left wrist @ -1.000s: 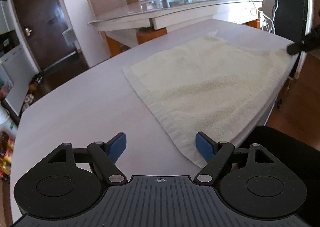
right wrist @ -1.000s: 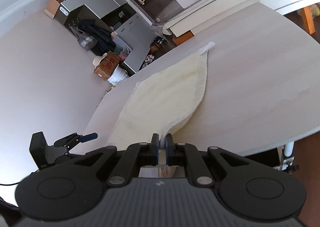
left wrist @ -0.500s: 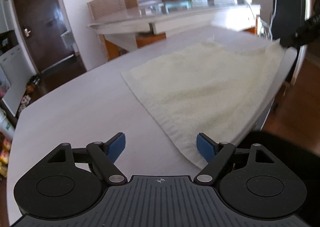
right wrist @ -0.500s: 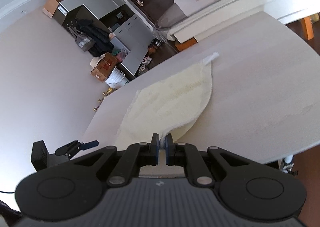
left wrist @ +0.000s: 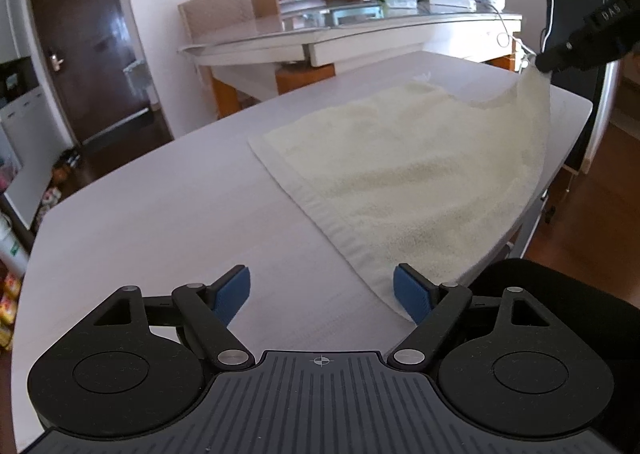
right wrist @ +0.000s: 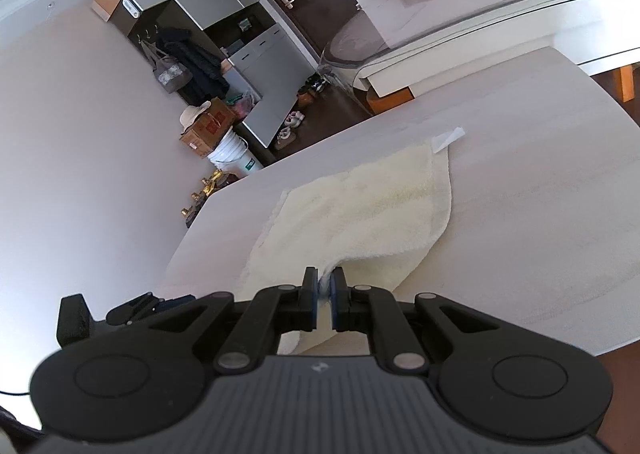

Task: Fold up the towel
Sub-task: 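Lift the held towel corner with the right gripper and fold it across diagonally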

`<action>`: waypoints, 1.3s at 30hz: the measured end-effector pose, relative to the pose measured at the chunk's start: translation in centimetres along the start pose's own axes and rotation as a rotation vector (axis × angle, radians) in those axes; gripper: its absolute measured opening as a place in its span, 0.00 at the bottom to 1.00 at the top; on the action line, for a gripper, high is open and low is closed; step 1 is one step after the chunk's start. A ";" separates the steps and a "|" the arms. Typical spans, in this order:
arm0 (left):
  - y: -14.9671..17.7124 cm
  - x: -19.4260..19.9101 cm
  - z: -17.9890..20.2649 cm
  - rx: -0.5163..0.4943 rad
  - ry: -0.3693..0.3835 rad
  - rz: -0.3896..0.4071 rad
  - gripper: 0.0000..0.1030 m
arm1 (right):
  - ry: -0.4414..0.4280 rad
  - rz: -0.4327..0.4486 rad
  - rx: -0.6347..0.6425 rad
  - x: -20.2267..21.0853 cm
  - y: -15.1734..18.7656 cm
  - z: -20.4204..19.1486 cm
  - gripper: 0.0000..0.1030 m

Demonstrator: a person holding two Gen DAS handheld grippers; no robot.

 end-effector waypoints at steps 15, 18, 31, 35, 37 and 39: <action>0.2 0.0 -1.3 0.048 0.024 0.018 0.82 | 0.011 -0.066 0.143 -8.7 -8.6 -7.5 0.07; 0.5 -0.4 -1.3 0.046 0.041 0.018 0.83 | 0.016 -0.102 0.176 -11.4 -9.5 -9.3 0.07; 0.4 -0.7 -1.3 0.059 0.033 0.028 0.84 | 0.053 -0.298 0.279 -23.5 -9.1 -12.6 0.07; 0.5 -0.8 -1.4 0.090 0.047 0.028 0.84 | 0.121 -0.353 0.290 -26.7 -7.7 -11.3 0.07; 0.6 -0.9 -1.6 0.103 0.053 0.029 0.85 | 0.146 -0.363 0.290 -27.7 -7.0 -10.7 0.07; 0.6 -0.9 -1.6 0.118 0.060 0.029 0.85 | 0.137 -0.364 0.284 -28.1 -6.7 -10.5 0.07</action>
Point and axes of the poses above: each gripper's, at about its wrist camera, not at the fingertips, and x roughly against the way its jaws point, z to its right, y to its underside, the point moved 7 cm from there along -x, roughly the way its jaws point, and after that the axes turned 7 degrees about -x, right-handed, at the moved point
